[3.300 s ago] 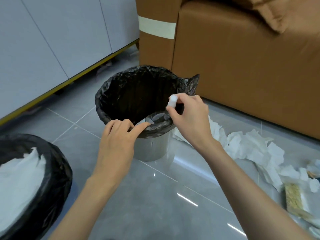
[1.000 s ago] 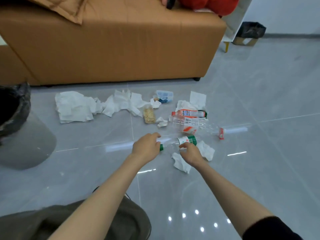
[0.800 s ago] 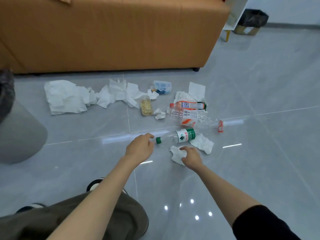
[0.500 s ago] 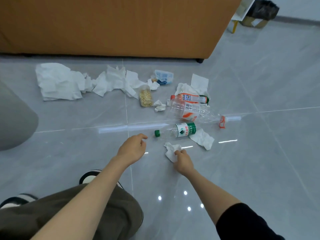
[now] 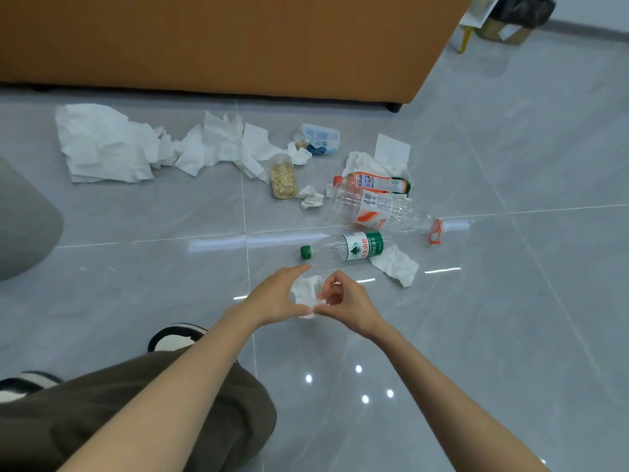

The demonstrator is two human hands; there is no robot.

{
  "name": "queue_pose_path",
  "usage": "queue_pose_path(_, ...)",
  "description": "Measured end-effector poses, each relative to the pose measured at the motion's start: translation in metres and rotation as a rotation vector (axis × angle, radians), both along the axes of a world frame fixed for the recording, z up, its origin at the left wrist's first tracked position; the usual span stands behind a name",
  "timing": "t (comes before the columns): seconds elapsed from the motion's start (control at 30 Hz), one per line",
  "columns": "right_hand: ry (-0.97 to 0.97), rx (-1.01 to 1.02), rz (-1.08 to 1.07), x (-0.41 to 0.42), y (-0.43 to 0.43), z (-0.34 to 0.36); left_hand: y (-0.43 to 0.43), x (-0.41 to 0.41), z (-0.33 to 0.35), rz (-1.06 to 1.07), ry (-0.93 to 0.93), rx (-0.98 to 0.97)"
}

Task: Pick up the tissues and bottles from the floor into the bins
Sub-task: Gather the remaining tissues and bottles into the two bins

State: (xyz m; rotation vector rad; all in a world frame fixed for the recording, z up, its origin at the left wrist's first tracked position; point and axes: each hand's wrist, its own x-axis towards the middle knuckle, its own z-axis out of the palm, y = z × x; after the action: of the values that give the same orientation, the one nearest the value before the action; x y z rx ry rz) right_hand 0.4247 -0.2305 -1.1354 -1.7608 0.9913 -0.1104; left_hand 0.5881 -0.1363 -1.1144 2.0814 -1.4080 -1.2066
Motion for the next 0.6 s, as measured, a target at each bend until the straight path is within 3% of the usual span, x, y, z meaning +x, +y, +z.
queue_pose_path(0.2,-0.077,0.040,-0.072,-0.002,-0.002,0.011,-0.005,-0.005,-0.004,0.185,0.003,-0.119)
queue_pose_path(0.33,-0.116,-0.054,-0.228,-0.005,-0.015,0.008,-0.008,-0.005,-0.003,0.316,0.062,-0.153)
queue_pose_path(0.4,0.005,-0.201,-0.300,-0.012,-0.036,-0.005,-0.008,-0.004,-0.004,0.360,0.108,-0.140)
queue_pose_path(0.47,0.247,-0.323,-0.317,-0.021,-0.061,-0.024,-0.007,-0.004,-0.007,0.384,0.137,-0.130)
queue_pose_path(0.6,0.558,-0.264,-0.345,-0.037,-0.091,-0.047,-0.007,-0.004,-0.012,0.413,0.164,-0.124)
